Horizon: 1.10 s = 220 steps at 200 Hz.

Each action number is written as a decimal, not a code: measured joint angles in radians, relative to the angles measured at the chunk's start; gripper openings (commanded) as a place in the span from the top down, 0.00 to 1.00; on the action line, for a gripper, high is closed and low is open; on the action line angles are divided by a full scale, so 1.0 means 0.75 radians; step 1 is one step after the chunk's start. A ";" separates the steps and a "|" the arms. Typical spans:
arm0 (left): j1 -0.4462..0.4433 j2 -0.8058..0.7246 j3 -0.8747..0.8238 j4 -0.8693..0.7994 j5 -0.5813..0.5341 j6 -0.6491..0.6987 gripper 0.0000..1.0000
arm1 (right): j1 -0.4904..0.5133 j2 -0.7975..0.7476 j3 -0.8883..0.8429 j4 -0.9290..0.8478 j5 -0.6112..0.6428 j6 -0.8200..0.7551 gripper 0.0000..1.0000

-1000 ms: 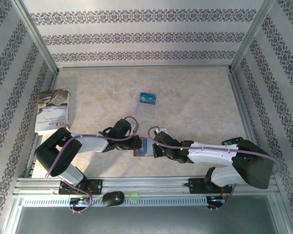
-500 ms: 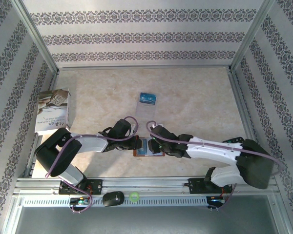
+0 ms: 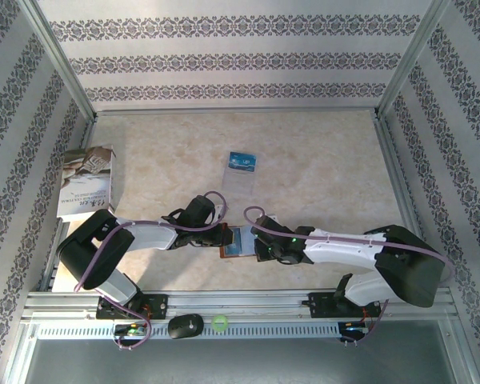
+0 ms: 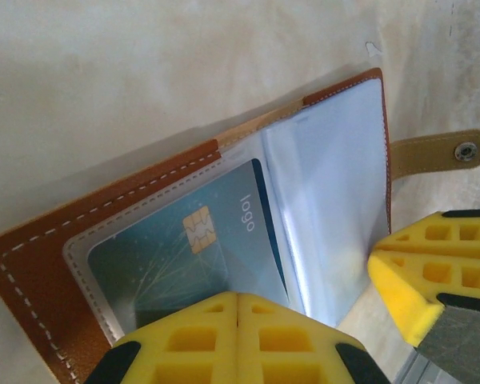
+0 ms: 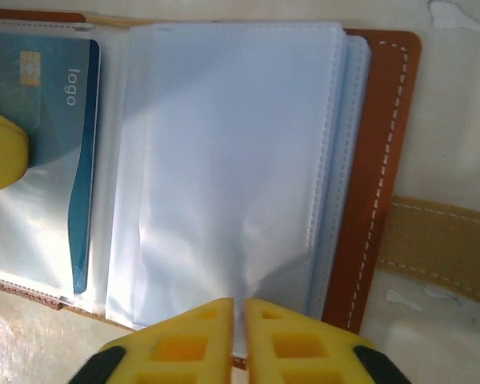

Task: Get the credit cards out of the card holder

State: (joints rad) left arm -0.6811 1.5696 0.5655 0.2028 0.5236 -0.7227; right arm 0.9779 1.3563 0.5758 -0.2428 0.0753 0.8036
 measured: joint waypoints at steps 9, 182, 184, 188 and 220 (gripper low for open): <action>0.000 -0.007 0.003 -0.013 -0.002 0.007 0.95 | -0.001 -0.037 0.004 -0.024 0.008 -0.010 0.76; 0.000 -0.142 0.021 -0.181 -0.213 0.142 0.82 | -0.105 0.133 0.233 0.061 -0.298 -0.149 0.64; 0.000 -0.140 0.021 -0.183 -0.215 0.145 0.82 | -0.105 0.133 0.234 0.060 -0.292 -0.149 0.64; 0.000 -0.138 0.021 -0.188 -0.220 0.147 0.82 | -0.105 0.133 0.237 0.057 -0.284 -0.169 0.62; -0.001 -0.134 0.019 -0.206 -0.242 0.157 0.83 | -0.096 0.167 0.267 0.025 -0.180 -0.278 0.68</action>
State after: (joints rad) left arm -0.6815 1.4693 0.5800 0.0483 0.3424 -0.6048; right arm 0.9058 1.4818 0.7757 -0.2241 -0.0597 0.5949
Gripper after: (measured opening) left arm 0.173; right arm 0.344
